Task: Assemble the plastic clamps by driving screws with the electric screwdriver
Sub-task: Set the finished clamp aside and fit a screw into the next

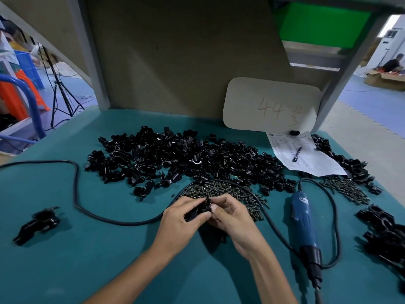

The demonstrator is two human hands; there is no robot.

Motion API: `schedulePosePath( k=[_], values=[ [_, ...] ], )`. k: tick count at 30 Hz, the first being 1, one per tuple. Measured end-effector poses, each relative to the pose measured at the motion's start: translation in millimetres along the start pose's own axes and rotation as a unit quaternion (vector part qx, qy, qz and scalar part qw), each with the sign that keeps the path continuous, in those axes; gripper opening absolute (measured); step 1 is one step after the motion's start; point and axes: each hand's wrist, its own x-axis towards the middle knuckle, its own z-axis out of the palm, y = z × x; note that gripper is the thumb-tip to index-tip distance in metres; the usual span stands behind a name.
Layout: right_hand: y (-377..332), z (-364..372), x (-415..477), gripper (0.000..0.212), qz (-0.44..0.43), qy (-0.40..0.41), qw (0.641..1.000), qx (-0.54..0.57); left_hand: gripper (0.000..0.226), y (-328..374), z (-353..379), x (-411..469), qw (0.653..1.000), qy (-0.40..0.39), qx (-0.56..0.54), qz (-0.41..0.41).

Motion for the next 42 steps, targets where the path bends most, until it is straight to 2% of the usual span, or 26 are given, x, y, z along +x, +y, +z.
schedulePosePath(
  k=[4,6,8,9,11,13,15,18,20,22,25,28,31,33,35,42],
  values=[
    [-9,4,-3,0.014,0.005,0.006,0.999,-0.053,0.046,2,-1,1,1.000,0.004,-0.006,-0.006],
    [-16,-2,-8,0.015,-0.029,0.042,0.985,-0.167,0.048,2,-2,1,1.000,0.009,-0.007,-0.013],
    [-22,-16,-20,0.008,-0.070,0.095,0.922,-0.369,0.048,2,-2,0,1.000,0.013,-0.006,-0.018],
    [-24,-22,-27,0.004,-0.065,0.094,0.889,-0.444,0.048,2,-1,0,1.000,0.013,-0.005,-0.019],
    [-19,-27,-42,0.018,-0.008,0.052,0.850,-0.524,0.046,2,0,-1,1.000,0.009,-0.009,-0.024],
    [-6,-20,-52,0.022,0.018,0.026,0.806,-0.591,0.045,2,0,0,0.999,0.010,-0.014,-0.031],
    [4,-13,-57,0.017,-0.003,0.042,0.778,-0.627,0.045,1,0,0,0.999,0.011,-0.009,-0.030],
    [7,-10,-56,0.016,-0.022,0.071,0.781,-0.620,0.046,2,0,-2,0.999,0.015,-0.003,-0.028],
    [5,-7,-55,0.024,-0.027,0.083,0.793,-0.603,0.046,3,0,-1,1.000,0.017,0.000,-0.026],
    [6,-2,-52,0.029,-0.032,0.088,0.781,-0.617,0.046,3,0,-1,0.999,0.018,0.004,-0.026],
    [7,1,-49,0.021,-0.033,0.105,0.760,-0.640,0.045,3,0,-1,0.999,0.022,0.008,-0.024],
    [-1,-10,-49,0.012,-0.047,0.147,0.793,-0.590,0.044,4,0,-1,0.999,0.024,0.013,-0.018],
    [-13,-21,-47,0.010,-0.072,0.185,0.878,-0.436,0.045,5,0,0,1.000,0.017,0.026,-0.005],
    [-17,-21,-41,0.012,-0.079,0.183,0.914,-0.353,0.045,5,0,0,0.999,0.008,0.035,0.005],
    [-16,-16,-33,0.012,-0.083,0.184,0.925,-0.321,0.045,5,0,-1,0.999,0.003,0.041,0.012],
    [-6,-4,-14,0.009,-0.090,0.138,0.936,-0.311,0.043,3,0,-1,0.999,0.004,0.047,0.027]
  ],
)
